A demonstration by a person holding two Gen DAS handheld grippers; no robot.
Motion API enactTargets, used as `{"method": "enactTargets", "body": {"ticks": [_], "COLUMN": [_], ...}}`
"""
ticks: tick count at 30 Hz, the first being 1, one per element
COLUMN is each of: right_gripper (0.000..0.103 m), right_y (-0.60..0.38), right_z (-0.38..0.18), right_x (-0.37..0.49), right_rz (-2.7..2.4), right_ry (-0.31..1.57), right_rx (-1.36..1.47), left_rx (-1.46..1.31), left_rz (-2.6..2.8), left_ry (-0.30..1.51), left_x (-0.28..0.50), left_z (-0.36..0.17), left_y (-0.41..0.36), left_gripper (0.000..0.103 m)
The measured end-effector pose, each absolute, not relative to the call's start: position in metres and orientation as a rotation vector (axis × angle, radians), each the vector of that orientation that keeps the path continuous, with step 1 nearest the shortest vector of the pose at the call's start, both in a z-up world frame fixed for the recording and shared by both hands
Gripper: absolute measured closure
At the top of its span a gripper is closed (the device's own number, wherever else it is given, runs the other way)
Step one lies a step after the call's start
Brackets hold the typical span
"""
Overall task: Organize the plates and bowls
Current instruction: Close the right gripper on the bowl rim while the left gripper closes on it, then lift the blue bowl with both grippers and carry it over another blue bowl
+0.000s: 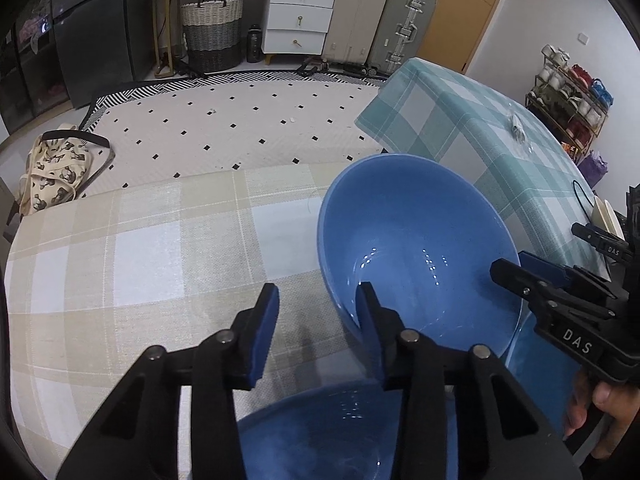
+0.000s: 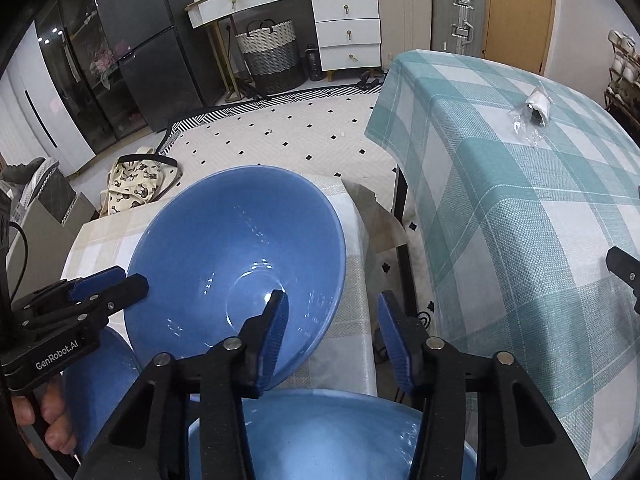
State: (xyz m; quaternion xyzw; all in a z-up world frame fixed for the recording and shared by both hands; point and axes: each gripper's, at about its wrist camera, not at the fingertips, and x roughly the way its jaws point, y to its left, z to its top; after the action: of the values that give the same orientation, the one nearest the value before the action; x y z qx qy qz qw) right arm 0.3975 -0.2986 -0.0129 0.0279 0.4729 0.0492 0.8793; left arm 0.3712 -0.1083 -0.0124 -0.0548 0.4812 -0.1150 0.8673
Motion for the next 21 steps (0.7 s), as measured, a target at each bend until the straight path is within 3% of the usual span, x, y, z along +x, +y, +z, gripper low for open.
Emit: {"method": "enactTargets", "body": {"ticks": [3, 7, 21], "right_gripper": [0.071, 0.077, 0.085], "right_y": [-0.2953, -0.2936, -0.288], "right_z": [-0.0145, -0.0156, -0.0165], "right_x": [0.3972, 0.3964, 0.3921], "right_rz": [0.103, 0.105, 0.112], "right_ry": [0.987, 0.982, 0.973], "right_rx": [0.038, 0.023, -0.017], "left_rx": [-0.111, -0.112, -0.09], "left_rz": [-0.251, -0.263, -0.269], "left_ry": [1.001, 0.996, 0.984], "left_x": [0.3712, 0.3712, 0.3703], "left_z": [-0.0119, -0.0119, -0.0119], "left_y": [-0.1108, -0.1126, -0.117], "left_gripper": [0.074, 0.082, 0.089]}}
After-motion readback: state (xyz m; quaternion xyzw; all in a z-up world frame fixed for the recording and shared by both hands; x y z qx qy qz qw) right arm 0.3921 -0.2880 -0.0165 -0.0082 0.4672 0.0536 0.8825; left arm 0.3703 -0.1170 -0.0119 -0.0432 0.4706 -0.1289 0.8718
